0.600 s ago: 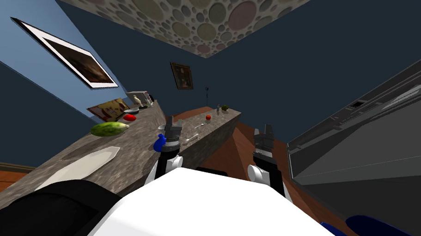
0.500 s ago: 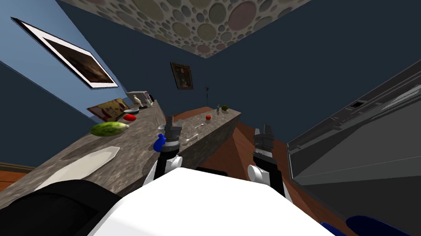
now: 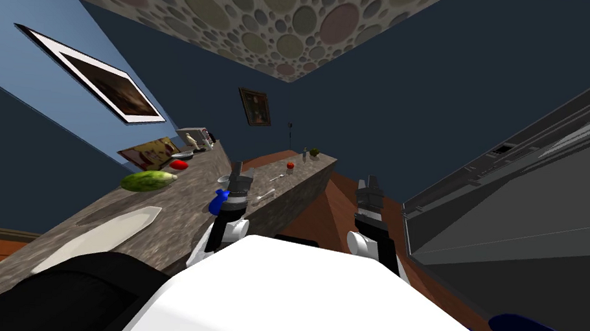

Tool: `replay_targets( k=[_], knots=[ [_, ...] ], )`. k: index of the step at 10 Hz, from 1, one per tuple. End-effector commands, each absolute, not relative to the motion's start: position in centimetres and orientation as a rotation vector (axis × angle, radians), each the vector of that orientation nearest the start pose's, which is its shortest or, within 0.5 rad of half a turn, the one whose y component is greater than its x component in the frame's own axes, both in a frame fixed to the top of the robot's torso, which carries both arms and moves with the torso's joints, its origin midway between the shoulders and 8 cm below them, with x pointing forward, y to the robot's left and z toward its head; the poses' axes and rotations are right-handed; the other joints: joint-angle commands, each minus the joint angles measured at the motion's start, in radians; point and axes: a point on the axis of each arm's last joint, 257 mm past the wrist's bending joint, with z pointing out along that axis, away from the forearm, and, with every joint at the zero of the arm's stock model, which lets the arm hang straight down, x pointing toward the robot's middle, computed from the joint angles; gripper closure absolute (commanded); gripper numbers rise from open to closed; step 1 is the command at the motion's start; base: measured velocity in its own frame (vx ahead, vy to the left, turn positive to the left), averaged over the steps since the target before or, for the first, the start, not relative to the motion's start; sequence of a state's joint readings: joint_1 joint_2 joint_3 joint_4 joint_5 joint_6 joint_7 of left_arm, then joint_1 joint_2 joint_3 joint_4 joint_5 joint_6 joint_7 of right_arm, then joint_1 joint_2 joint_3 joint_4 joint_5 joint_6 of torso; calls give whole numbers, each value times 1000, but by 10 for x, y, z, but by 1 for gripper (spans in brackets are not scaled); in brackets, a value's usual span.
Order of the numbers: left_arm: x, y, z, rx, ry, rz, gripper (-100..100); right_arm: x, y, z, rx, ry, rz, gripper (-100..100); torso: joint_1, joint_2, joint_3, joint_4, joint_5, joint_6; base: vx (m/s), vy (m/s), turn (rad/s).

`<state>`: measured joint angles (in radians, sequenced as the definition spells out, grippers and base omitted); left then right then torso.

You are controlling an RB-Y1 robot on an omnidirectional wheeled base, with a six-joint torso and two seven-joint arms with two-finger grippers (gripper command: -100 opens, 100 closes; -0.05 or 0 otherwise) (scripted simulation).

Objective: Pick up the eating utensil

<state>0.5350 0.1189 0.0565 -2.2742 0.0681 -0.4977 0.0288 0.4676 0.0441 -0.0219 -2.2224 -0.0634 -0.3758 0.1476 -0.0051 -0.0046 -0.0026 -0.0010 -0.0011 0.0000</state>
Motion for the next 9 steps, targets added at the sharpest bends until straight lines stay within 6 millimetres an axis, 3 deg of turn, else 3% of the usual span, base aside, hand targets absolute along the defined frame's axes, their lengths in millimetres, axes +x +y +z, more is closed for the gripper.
replay_targets(
  k=[1, 9],
  knots=[
    [345, 306, 11, -685, 713, -1309, -100, 373, -300, -16, 790, 686, 1165, 0, 0, 0, 0, 0, 0, 0, 71, -86, 20],
    [362, 342, -8, -869, 798, -1333, -100, 373, -300, -16, 790, 686, 1165, 0, 1, 2, 1, 0, 0, 0, 58, -77, 9]
  ],
)
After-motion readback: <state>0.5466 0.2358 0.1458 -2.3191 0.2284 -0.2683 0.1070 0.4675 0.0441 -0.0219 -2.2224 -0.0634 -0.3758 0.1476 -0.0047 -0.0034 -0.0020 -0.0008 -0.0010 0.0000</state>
